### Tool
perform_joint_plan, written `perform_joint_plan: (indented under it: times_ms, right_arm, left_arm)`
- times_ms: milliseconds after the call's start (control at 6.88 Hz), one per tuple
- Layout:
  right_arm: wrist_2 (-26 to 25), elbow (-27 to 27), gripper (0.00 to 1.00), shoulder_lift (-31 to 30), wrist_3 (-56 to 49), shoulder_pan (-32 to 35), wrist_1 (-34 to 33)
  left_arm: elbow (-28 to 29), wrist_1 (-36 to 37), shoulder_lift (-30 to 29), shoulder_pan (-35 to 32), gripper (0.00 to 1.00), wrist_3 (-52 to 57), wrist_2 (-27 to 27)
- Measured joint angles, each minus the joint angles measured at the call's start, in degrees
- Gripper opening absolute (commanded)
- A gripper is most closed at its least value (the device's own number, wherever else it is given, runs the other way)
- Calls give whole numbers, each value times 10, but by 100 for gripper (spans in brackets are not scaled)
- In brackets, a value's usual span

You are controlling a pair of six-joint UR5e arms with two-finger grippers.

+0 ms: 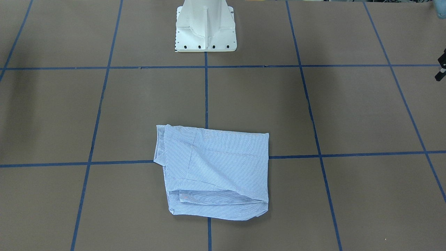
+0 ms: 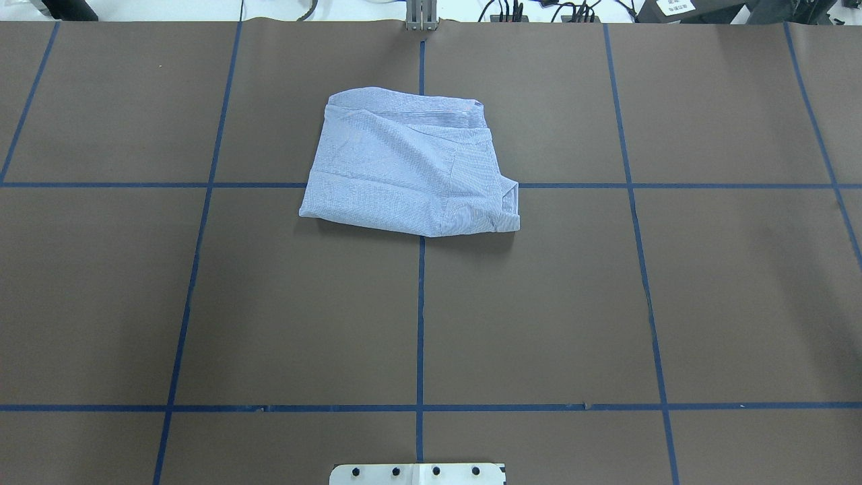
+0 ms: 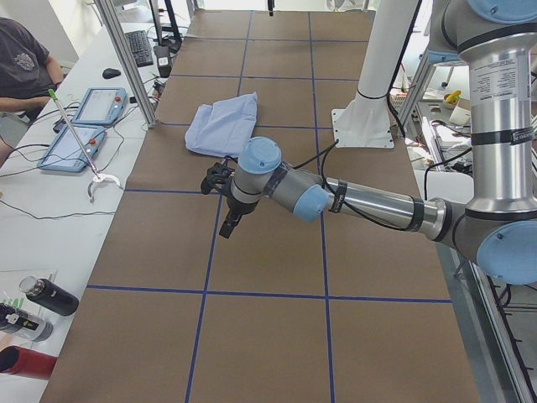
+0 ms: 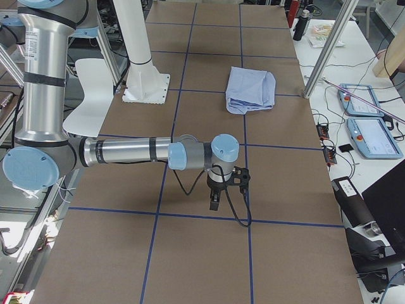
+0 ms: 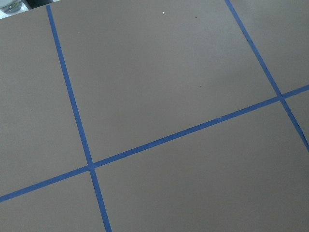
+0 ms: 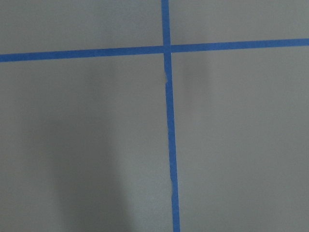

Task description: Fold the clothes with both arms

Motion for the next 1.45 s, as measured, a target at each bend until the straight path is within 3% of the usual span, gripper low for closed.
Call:
perform_joint_plan:
  times_ms: [582, 1455]
  right_arm:
    - [0, -32, 100, 0, 0, 0, 48]
    - [2, -32, 100, -1, 0, 0, 54]
  left_arm:
    - [-4, 0, 0, 0, 99, -1, 0]
    - [-10, 0, 0, 0, 99, 1, -13]
